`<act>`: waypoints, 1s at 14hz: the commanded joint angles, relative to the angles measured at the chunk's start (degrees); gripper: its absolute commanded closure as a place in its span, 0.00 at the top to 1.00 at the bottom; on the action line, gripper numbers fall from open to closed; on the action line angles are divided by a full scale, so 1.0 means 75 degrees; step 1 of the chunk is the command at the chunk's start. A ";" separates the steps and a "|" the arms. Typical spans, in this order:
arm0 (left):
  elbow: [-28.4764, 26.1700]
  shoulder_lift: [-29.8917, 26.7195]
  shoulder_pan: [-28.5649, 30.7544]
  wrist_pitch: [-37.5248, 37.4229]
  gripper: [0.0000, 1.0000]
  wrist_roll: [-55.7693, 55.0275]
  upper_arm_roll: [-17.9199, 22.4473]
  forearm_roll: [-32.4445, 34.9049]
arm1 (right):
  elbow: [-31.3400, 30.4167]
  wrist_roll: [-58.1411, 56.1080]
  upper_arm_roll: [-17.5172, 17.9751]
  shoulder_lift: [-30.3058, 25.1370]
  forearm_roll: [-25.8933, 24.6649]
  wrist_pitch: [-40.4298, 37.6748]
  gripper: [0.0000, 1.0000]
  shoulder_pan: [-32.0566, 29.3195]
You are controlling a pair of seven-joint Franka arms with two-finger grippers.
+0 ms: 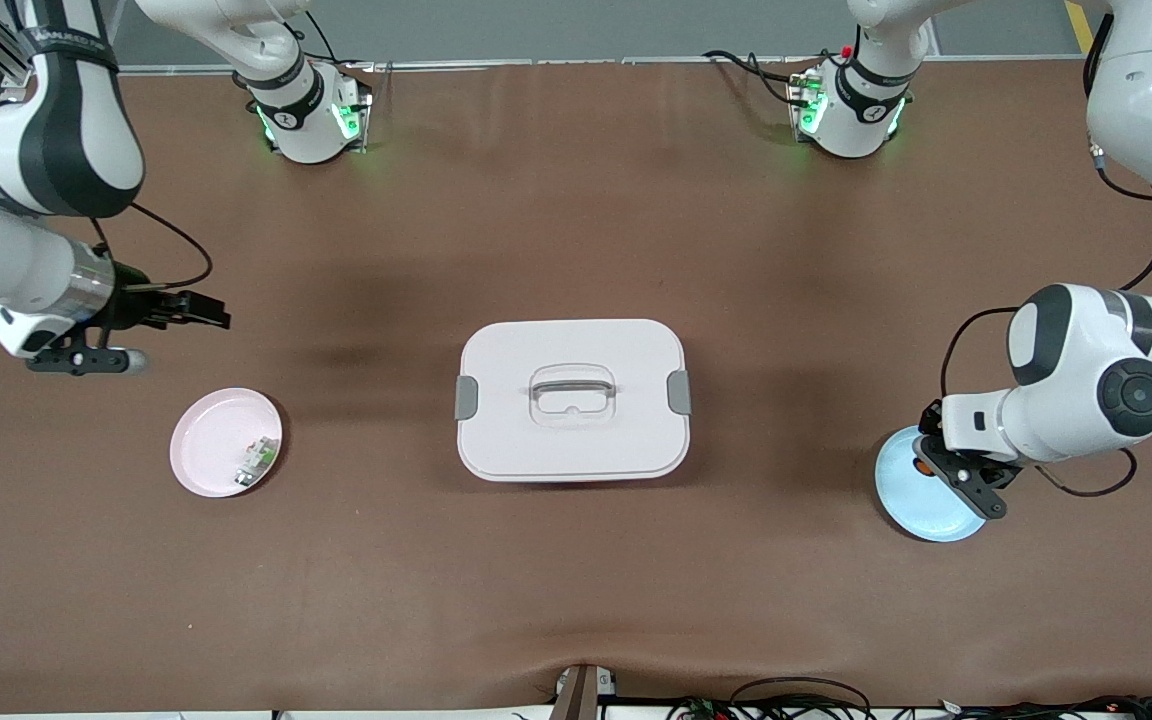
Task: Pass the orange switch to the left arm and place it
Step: 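Carry the switch to the blue plate while the right gripper withdraws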
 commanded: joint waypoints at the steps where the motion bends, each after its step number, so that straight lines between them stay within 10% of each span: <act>1: 0.0009 0.0219 0.0355 0.0228 0.00 0.1113 -0.0071 0.0210 | 0.0219 -0.0058 0.0143 -0.0296 -0.0246 -0.0441 1.00 -0.0285; 6: -0.0318 0.0665 0.0976 0.1562 0.00 0.3902 -0.0059 0.0222 | 0.1368 -0.0047 0.0155 -0.0273 -0.0856 -0.1333 1.00 -0.0308; 14: -0.0553 0.0935 0.1012 0.2325 0.00 0.4304 -0.0024 0.1464 | 0.3127 -0.0035 0.0167 -0.0144 -0.1008 -0.2003 1.00 -0.0566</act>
